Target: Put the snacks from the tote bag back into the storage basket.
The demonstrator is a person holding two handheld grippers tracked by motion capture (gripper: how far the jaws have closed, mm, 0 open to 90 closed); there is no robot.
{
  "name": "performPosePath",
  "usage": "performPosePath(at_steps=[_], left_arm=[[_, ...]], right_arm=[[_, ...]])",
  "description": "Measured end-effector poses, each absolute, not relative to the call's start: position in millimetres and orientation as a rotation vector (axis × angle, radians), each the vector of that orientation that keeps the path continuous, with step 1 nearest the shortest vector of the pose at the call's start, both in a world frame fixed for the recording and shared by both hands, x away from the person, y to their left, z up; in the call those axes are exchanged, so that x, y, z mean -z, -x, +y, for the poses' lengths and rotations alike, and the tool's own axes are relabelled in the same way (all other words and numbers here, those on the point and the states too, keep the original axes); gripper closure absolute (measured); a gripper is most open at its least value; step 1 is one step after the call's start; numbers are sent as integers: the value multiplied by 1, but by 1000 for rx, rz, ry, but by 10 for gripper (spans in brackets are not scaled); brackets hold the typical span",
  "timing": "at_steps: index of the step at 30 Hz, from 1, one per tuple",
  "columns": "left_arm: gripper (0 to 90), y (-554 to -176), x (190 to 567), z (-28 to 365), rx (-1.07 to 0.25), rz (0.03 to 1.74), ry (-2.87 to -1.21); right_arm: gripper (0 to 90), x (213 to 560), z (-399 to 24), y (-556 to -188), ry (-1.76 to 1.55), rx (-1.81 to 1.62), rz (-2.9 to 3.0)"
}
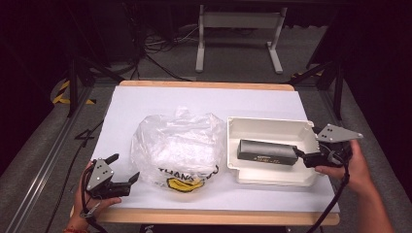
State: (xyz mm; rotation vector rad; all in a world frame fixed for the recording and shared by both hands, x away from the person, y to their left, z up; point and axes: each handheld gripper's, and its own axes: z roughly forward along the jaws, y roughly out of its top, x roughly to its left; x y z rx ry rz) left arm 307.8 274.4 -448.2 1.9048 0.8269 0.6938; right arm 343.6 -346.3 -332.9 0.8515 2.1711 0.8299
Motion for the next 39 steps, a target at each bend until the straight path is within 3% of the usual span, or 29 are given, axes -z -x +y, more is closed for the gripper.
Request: performPosePath(at_steps=[39], left_arm=[[81,-306,448,276,-691,829,-1897]], right_arm=[[76,376,-374,-297,-1005,-877,2021]])
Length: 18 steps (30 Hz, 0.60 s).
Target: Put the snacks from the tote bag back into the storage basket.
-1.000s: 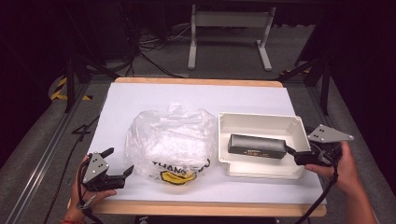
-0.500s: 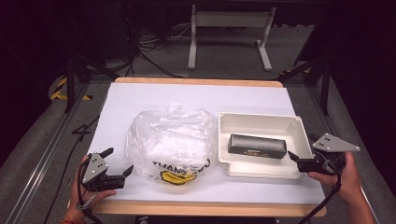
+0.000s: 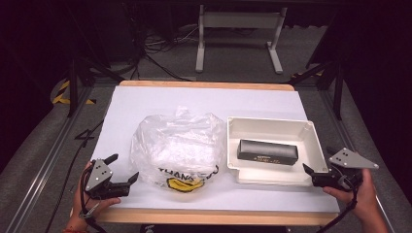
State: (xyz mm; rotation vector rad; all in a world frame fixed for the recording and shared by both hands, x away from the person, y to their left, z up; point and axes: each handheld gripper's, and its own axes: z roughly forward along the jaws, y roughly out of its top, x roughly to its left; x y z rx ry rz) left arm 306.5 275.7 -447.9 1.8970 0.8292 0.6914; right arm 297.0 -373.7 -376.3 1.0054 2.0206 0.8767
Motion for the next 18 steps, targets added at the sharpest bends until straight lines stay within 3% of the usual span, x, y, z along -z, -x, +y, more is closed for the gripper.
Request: performPosePath(at_steps=[18], left_arm=[[81,-308,448,279,-695,841,-1882]], right_arm=[[60,412,-382,-277,-1083,-945,1891]])
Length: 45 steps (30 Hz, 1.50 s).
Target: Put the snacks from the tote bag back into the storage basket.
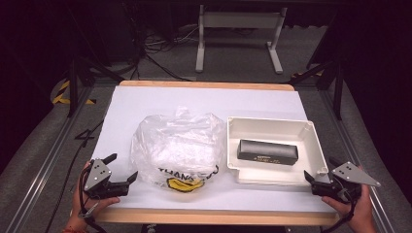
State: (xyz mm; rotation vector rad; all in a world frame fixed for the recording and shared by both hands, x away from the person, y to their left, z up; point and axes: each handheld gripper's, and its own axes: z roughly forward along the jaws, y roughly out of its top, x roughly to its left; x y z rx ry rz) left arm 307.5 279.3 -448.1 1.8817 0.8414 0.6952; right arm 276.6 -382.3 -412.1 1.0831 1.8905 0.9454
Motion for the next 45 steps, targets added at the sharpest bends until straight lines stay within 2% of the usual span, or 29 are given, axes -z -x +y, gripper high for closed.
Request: performPosePath(at_steps=[22,45], left_arm=[[80,-312,449,287,-708,883,-1851],[79,-314,448,287,-713,877,-1837]], right_arm=[[57,438,-389,-271,-1118,-993,1800],[54,434,-390,-265,-1117,-991,1766]])
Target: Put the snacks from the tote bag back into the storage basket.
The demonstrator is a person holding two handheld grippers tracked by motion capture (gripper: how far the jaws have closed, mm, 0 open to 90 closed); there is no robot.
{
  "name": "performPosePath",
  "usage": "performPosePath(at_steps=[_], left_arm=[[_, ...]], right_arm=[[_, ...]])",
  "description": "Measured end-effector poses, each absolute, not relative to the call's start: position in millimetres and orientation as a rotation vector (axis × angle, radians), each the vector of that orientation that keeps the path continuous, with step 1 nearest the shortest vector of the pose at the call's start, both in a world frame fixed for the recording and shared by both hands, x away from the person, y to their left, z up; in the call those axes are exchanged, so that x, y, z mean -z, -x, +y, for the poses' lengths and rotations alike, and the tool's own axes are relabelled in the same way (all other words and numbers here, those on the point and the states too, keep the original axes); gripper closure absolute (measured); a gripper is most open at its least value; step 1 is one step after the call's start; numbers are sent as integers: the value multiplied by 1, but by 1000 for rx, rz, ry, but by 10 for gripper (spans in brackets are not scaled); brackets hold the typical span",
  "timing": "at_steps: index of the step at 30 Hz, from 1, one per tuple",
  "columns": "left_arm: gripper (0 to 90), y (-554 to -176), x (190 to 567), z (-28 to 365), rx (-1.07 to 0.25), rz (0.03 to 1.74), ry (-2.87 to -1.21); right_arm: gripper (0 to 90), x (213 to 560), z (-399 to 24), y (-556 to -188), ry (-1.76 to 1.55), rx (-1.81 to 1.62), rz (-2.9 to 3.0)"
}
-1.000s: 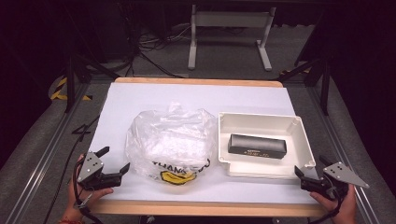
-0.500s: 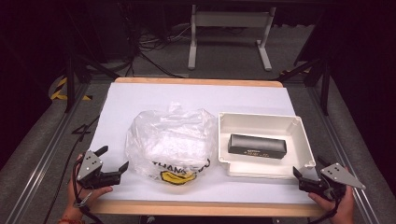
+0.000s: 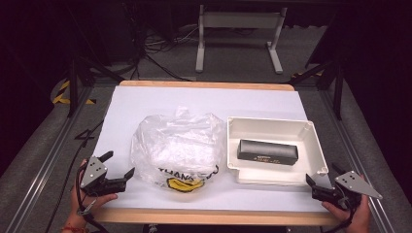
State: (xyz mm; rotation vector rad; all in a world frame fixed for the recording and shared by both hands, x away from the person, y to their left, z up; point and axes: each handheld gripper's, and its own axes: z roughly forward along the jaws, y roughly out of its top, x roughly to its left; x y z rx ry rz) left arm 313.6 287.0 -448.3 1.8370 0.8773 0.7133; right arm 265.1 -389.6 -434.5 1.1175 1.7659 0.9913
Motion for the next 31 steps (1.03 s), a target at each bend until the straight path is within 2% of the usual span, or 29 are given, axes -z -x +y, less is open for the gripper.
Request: performPosePath(at_steps=[31], left_arm=[[76,-314,447,287,-726,891,-1831]], right_arm=[[53,435,-390,-266,-1128,-1006,1776]])
